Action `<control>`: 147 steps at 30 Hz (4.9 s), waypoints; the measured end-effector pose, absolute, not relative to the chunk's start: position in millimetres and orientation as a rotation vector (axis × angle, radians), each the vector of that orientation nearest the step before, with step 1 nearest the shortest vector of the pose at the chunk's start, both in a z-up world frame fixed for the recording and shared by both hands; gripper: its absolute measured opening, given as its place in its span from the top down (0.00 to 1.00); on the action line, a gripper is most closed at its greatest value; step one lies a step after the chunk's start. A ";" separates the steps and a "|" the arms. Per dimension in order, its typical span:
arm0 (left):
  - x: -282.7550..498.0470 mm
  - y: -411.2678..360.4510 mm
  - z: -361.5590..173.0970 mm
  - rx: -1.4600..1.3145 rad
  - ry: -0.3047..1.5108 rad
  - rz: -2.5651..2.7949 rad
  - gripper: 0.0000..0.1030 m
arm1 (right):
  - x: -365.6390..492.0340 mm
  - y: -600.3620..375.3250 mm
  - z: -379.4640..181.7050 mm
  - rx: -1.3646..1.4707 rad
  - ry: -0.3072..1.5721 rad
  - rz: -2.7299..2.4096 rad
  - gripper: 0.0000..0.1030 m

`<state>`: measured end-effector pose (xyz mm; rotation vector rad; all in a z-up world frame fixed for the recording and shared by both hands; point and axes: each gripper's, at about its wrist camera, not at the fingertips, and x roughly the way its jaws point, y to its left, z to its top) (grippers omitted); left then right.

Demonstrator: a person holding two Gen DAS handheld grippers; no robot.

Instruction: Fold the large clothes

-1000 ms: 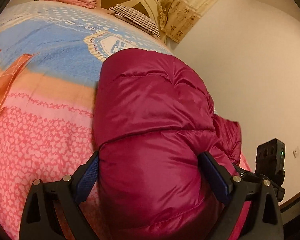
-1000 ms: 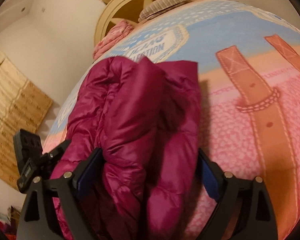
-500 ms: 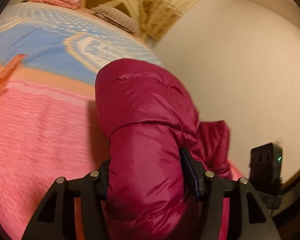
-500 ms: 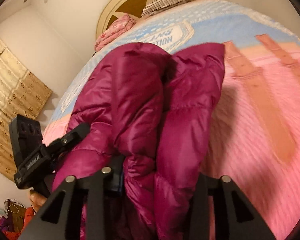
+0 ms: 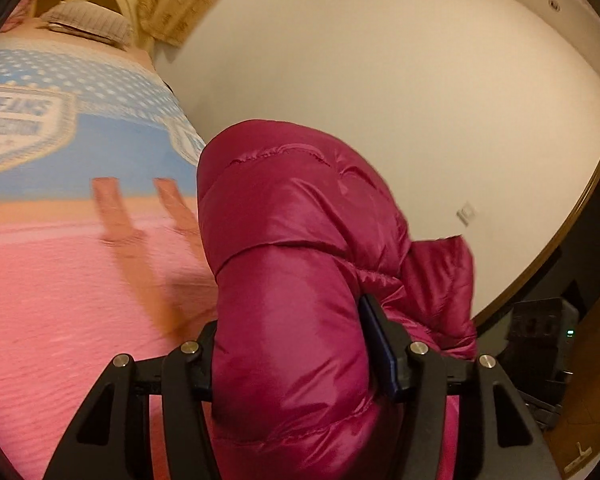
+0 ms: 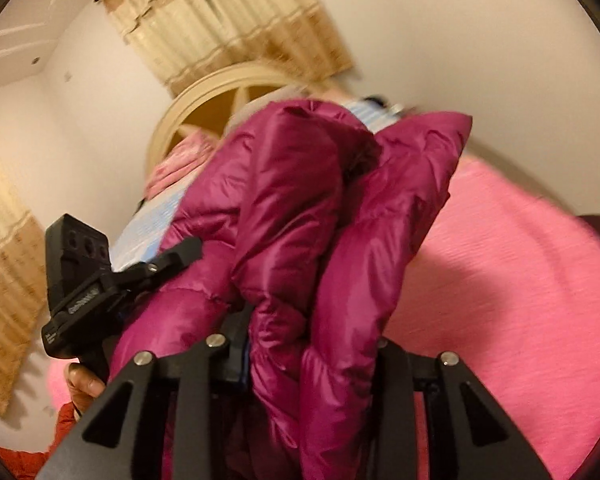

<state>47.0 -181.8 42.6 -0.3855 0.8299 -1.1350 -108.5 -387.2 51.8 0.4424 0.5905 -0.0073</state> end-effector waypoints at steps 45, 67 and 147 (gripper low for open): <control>87.7 -326.2 -53.6 0.188 0.778 -0.653 0.35 | -58.8 -514.6 6.2 0.430 0.544 -0.289 0.48; 19.3 -300.4 -14.3 0.321 0.722 -0.606 0.33 | -42.1 -492.6 -40.0 0.437 0.764 -0.369 0.63; -200.1 -161.4 121.8 0.168 0.339 -0.372 0.13 | -273.0 -349.0 93.4 0.142 0.139 -0.493 0.00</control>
